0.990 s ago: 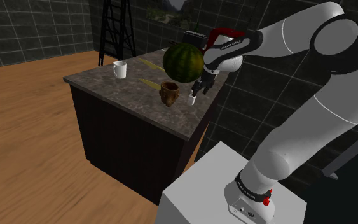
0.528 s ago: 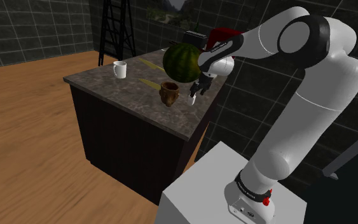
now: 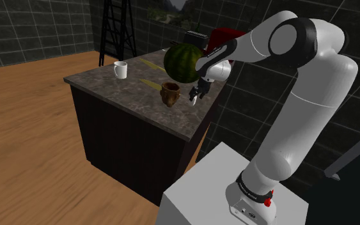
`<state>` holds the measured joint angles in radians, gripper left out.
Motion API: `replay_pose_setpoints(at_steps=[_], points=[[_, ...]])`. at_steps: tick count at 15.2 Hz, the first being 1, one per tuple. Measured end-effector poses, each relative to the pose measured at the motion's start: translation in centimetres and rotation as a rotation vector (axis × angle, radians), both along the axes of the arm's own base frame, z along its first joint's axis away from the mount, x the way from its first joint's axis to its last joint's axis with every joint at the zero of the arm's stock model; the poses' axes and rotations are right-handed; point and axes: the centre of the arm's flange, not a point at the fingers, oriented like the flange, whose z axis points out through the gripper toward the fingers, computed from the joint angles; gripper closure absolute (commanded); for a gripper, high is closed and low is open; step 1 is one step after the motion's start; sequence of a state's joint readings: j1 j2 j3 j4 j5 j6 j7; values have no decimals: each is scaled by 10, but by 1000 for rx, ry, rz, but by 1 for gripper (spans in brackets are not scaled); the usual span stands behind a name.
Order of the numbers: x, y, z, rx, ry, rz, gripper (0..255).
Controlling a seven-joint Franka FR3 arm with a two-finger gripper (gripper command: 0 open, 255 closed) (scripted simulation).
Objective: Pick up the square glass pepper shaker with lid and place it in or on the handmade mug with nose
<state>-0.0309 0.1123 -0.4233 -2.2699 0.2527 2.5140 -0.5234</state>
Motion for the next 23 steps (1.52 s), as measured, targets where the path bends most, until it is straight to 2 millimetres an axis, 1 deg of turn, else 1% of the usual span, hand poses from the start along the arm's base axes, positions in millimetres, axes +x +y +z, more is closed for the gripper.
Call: replay_pose_setpoints(at_steps=[4,5,15,17,23], points=[[0,0,0,0,0,0,0],[0,0,0,0,0,0,255],[0,0,0,0,-1,-1,255],[0,0,6,0,0,0,255],[0,0,35,0,-1,0,255]])
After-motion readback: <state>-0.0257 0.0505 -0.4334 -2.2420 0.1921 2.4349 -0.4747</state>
